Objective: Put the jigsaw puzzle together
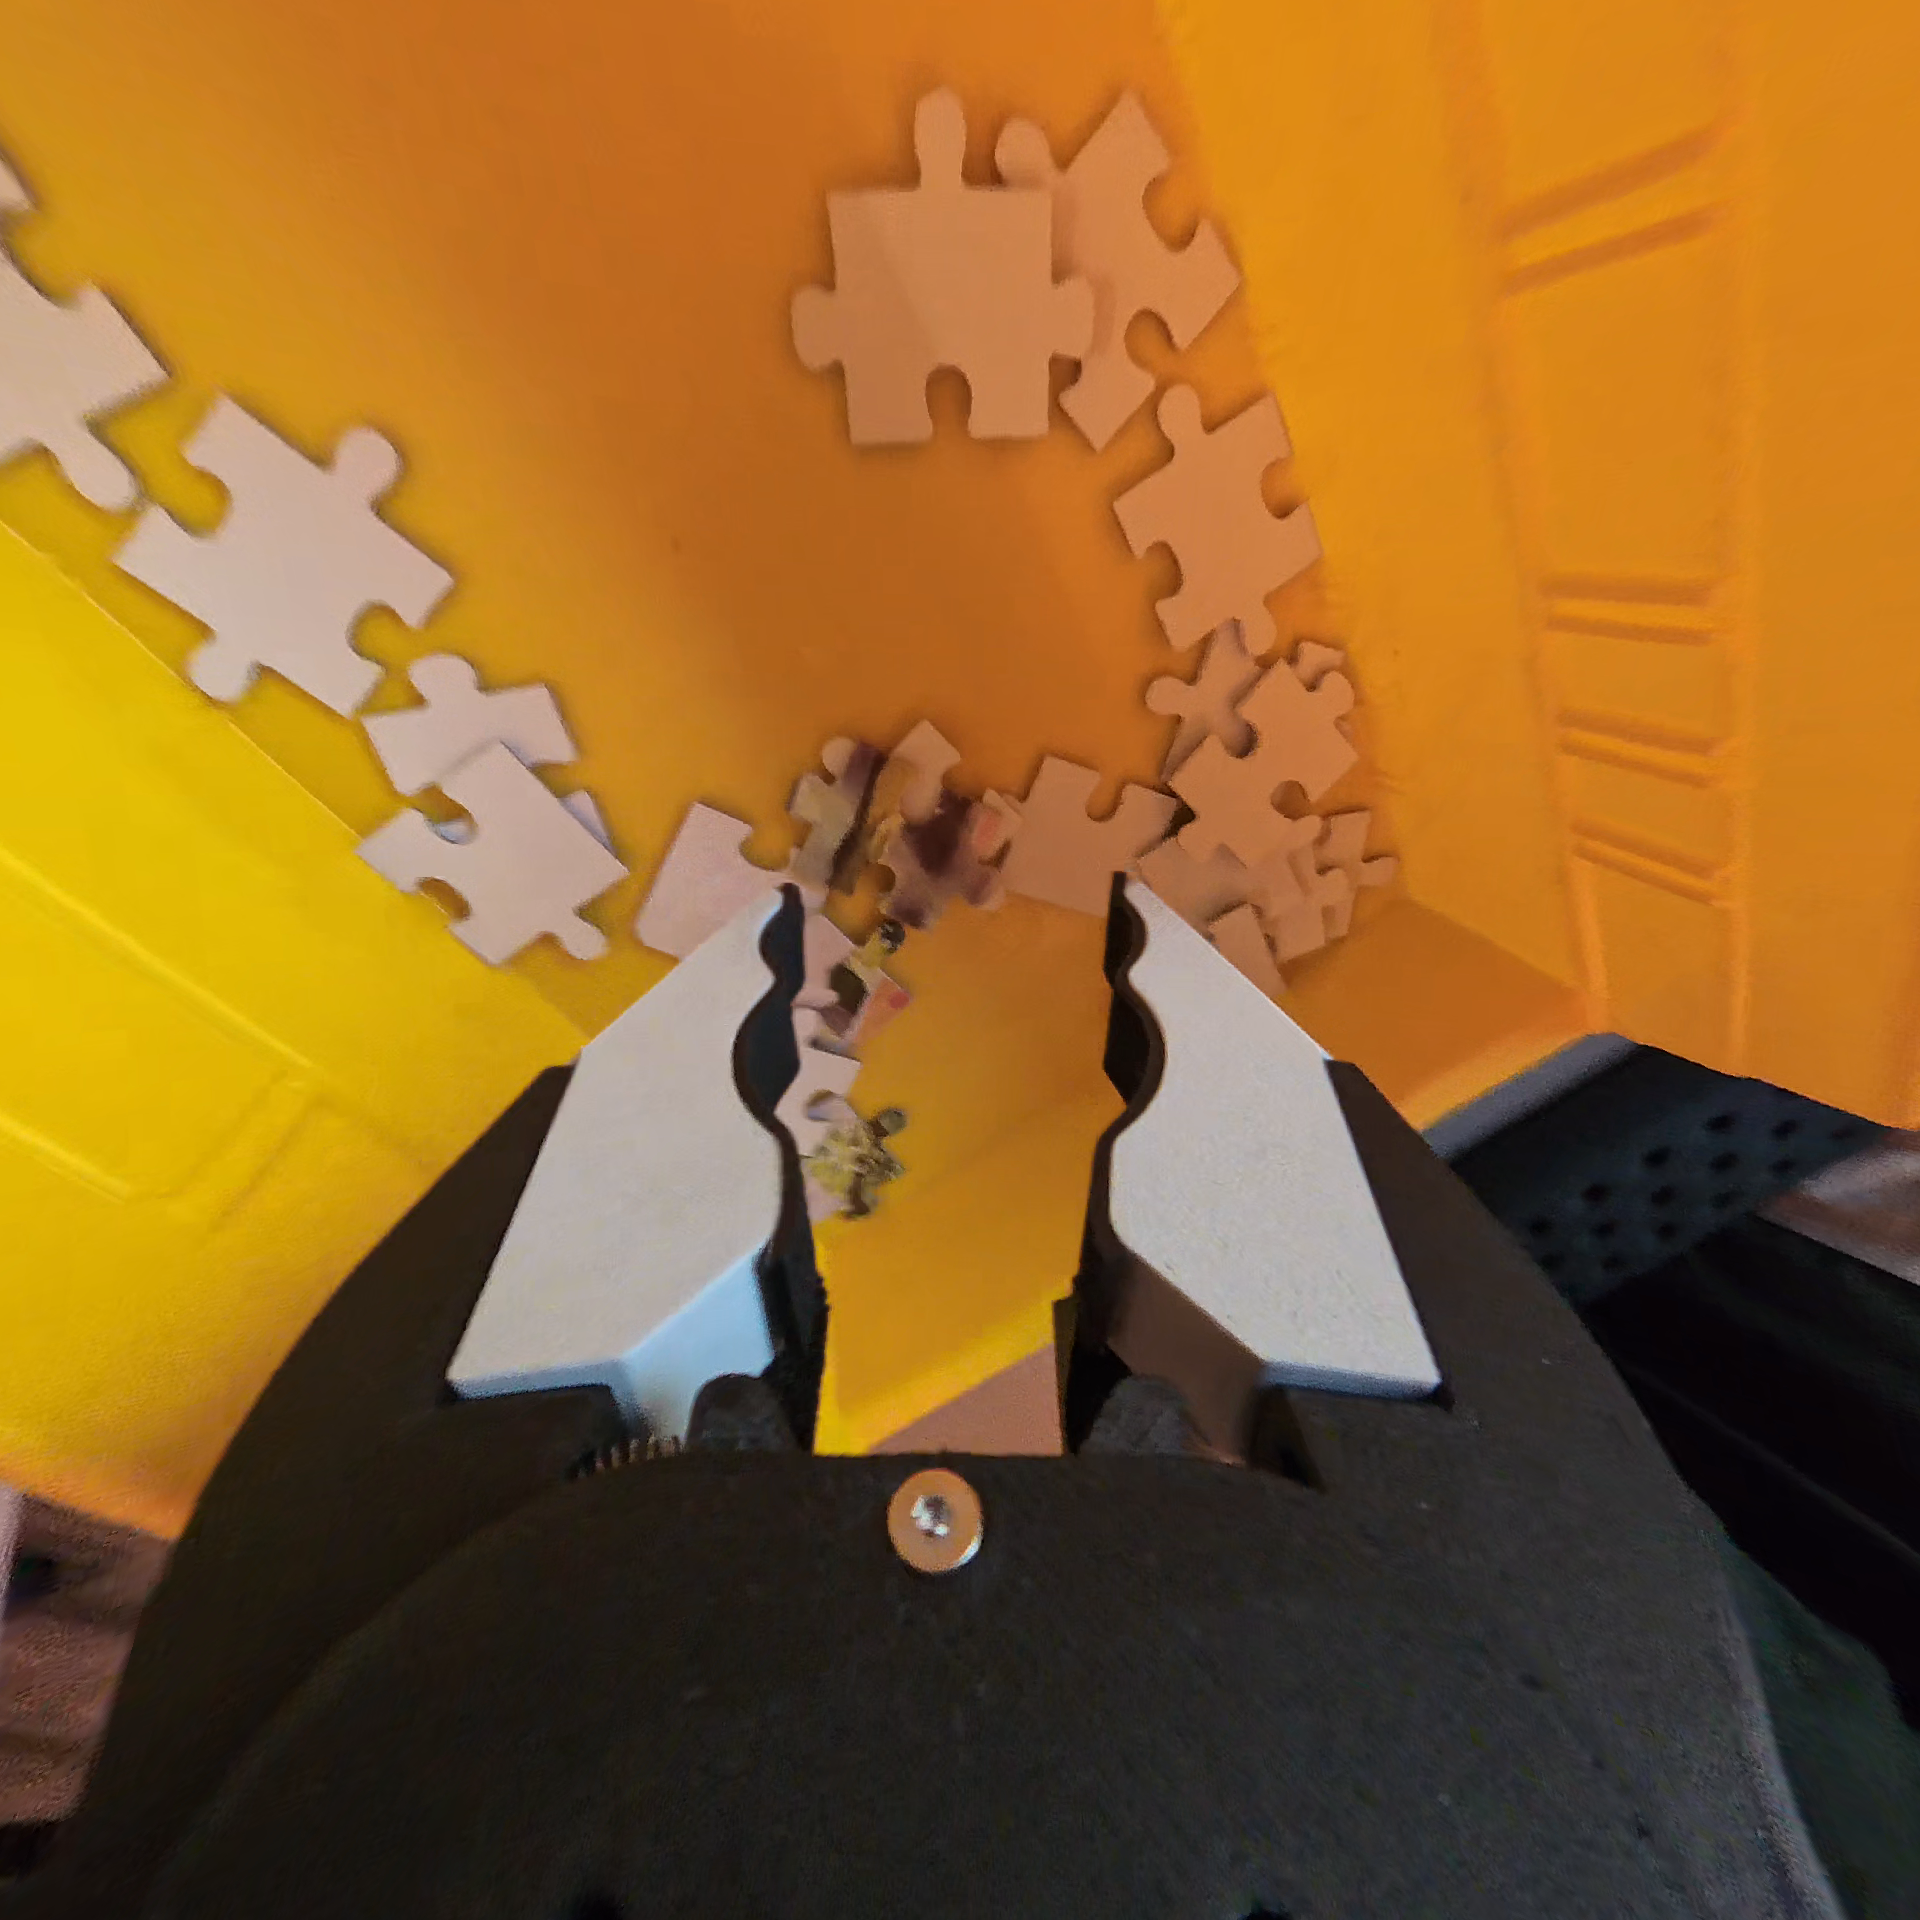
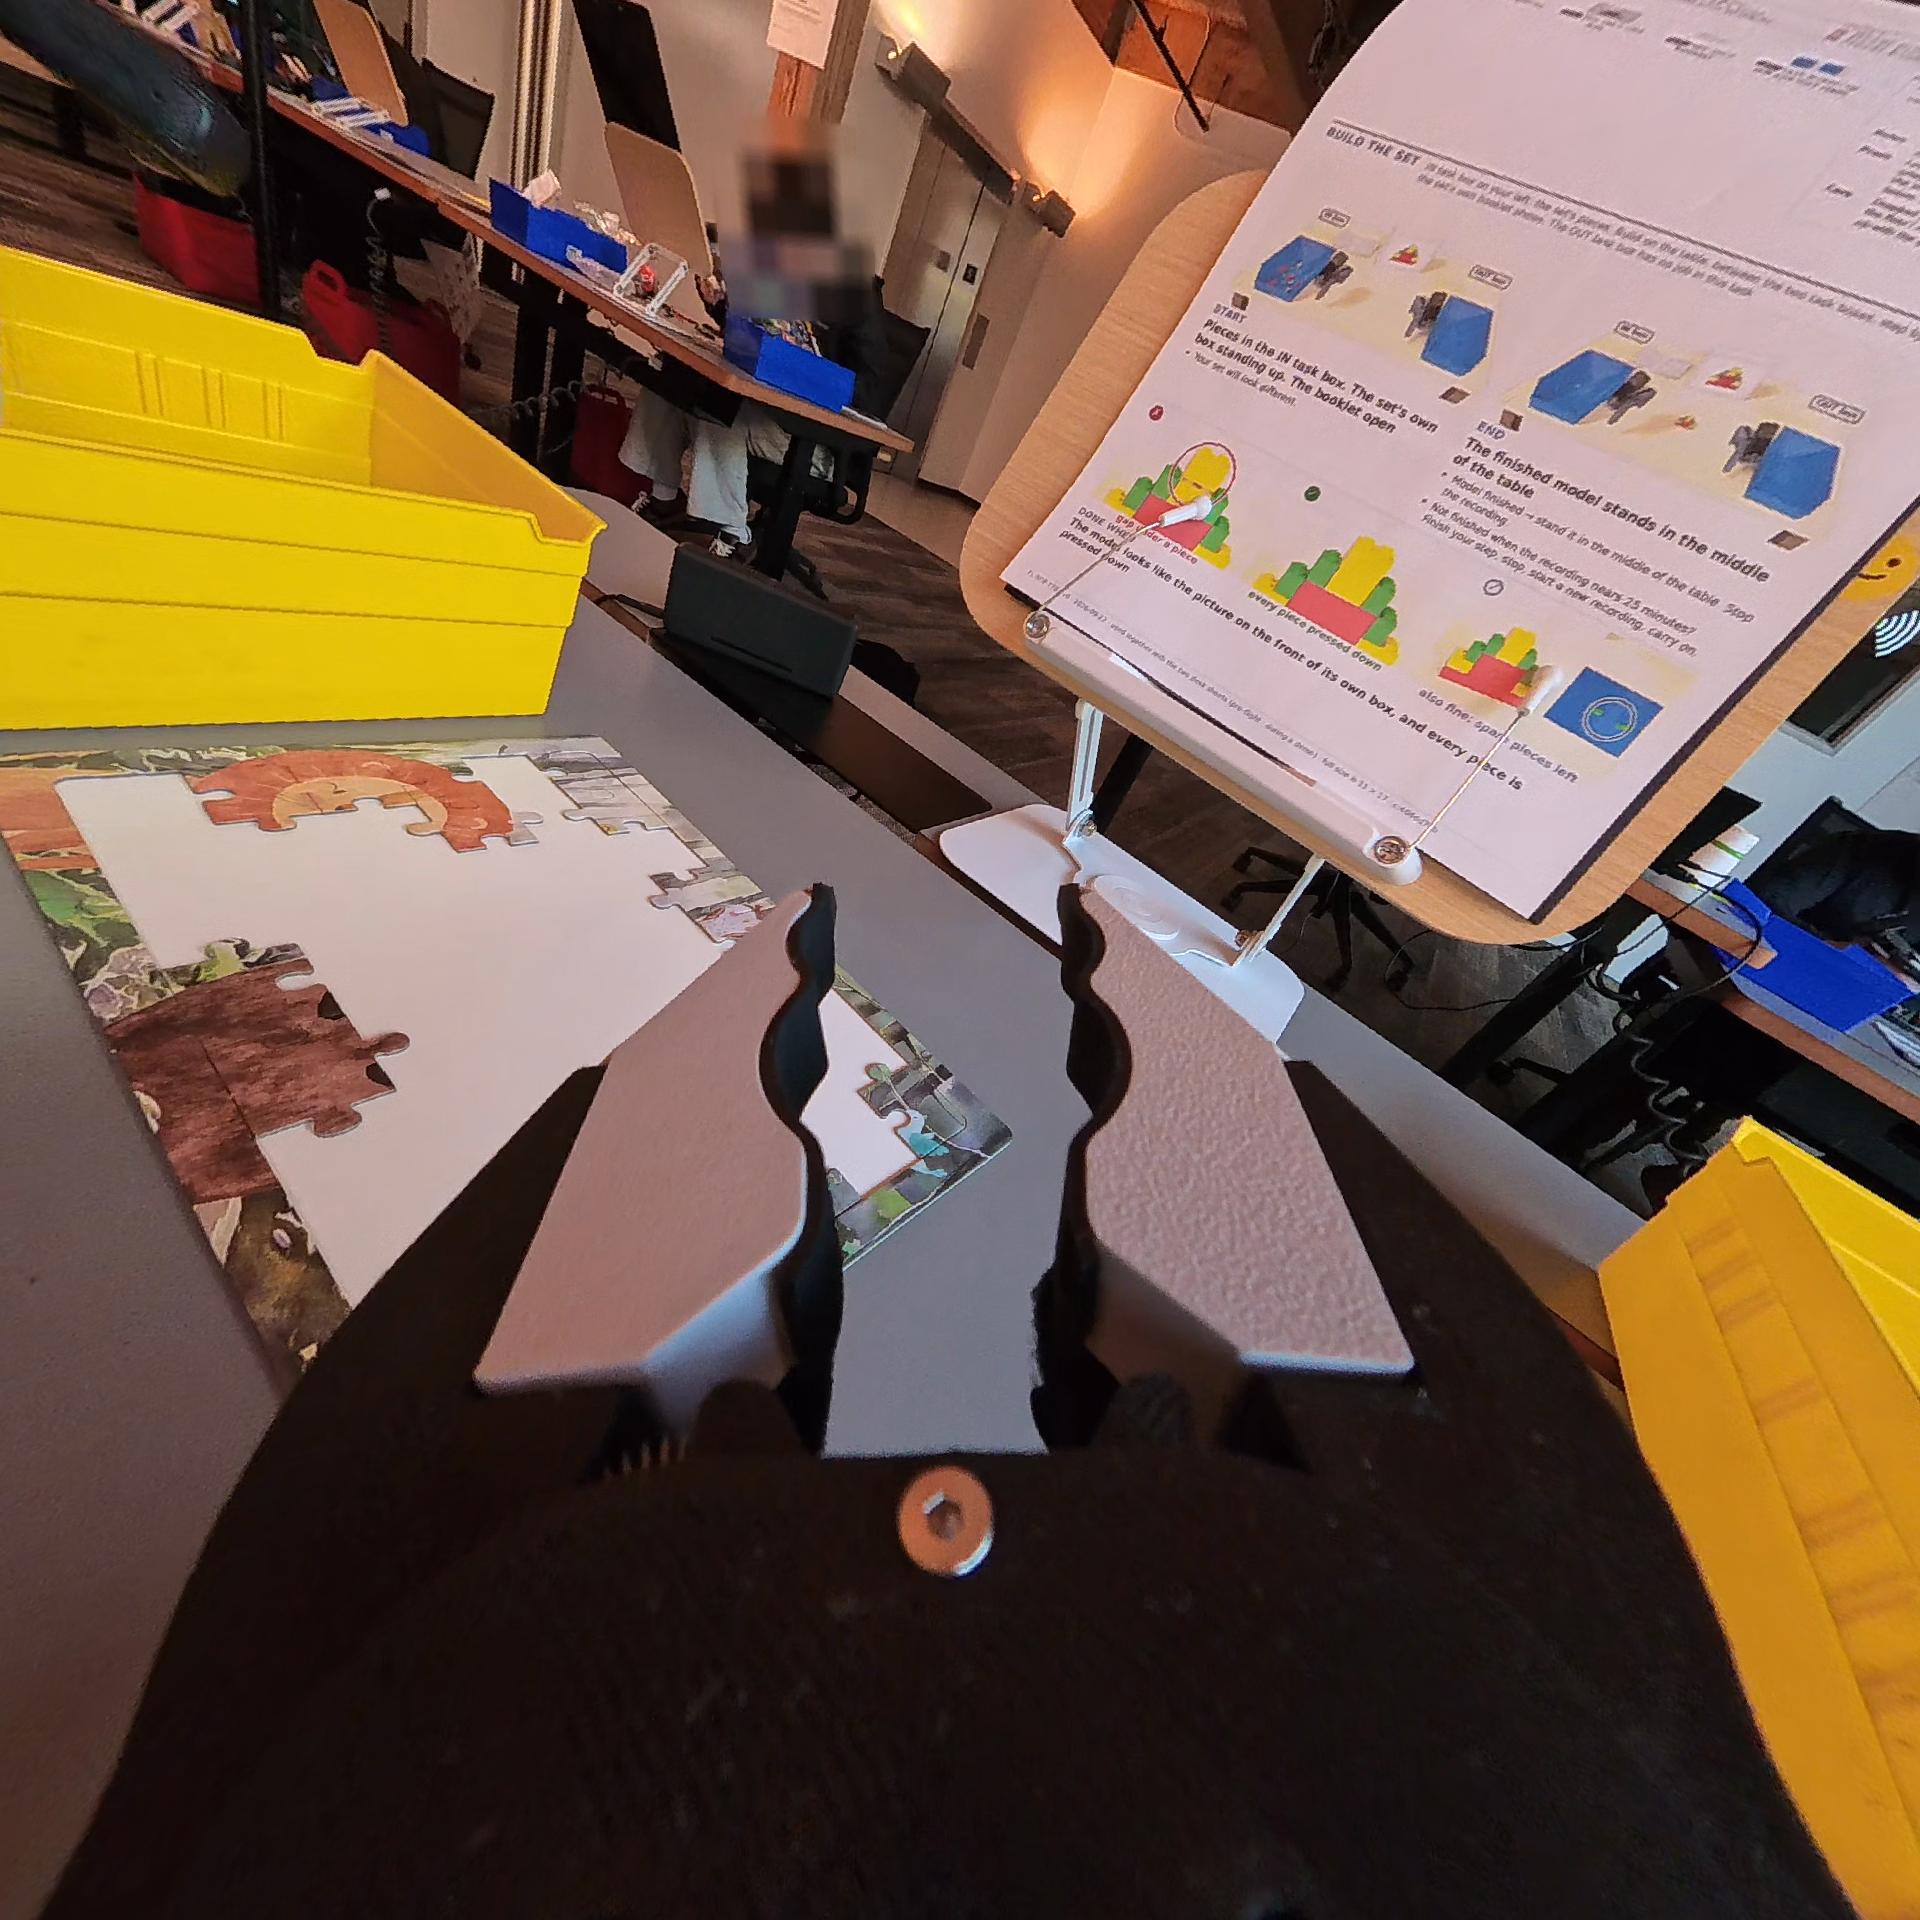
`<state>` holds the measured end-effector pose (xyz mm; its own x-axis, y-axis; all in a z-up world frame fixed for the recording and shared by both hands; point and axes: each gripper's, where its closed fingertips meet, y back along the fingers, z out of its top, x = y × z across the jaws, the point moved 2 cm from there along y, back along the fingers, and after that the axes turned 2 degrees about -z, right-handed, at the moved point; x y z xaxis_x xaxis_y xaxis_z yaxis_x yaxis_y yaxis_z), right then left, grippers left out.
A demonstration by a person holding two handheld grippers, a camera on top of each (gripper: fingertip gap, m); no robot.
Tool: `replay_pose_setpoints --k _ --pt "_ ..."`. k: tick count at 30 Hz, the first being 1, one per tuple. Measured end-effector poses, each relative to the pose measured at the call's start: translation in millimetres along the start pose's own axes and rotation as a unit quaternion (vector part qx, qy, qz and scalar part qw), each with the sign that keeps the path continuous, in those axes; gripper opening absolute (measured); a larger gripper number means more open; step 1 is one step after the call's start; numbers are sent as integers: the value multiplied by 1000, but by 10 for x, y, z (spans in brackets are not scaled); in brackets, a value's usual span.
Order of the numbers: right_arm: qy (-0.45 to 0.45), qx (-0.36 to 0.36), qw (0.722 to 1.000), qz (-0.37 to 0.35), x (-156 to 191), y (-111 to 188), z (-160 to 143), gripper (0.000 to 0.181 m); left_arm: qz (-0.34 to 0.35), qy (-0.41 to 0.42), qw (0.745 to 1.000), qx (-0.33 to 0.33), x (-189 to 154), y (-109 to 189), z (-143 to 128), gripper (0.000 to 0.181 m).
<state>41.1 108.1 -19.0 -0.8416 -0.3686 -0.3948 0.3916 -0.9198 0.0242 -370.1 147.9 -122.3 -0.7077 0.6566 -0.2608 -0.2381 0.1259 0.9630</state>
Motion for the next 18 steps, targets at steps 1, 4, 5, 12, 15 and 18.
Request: replay_pose_setpoints --k 1,4,5,12,15,18 --pt "0 0 1000 0 1 -1 -2 43 -25 14 1000 4 -76 4 -16 50" --pt "0 1 1000 1 4 -1 -6 43 -57 74 995 17 -221 31 -67 30" --pt "1 2 1000 1 3 -2 -7 43 -62 104 992 25 -253 28 -103 28" --pt "11 4 1000 6 31 1 -2 43 -68 223 968 92 -292 -170 -230 27" --pt "22 7 1000 7 48 1 -7 43 -63 246 964 78 -247 -186 -160 24" --pt "27 10 1000 11 67 -5 -11 43 -49 260 962 60 -186 -181 -101 24"
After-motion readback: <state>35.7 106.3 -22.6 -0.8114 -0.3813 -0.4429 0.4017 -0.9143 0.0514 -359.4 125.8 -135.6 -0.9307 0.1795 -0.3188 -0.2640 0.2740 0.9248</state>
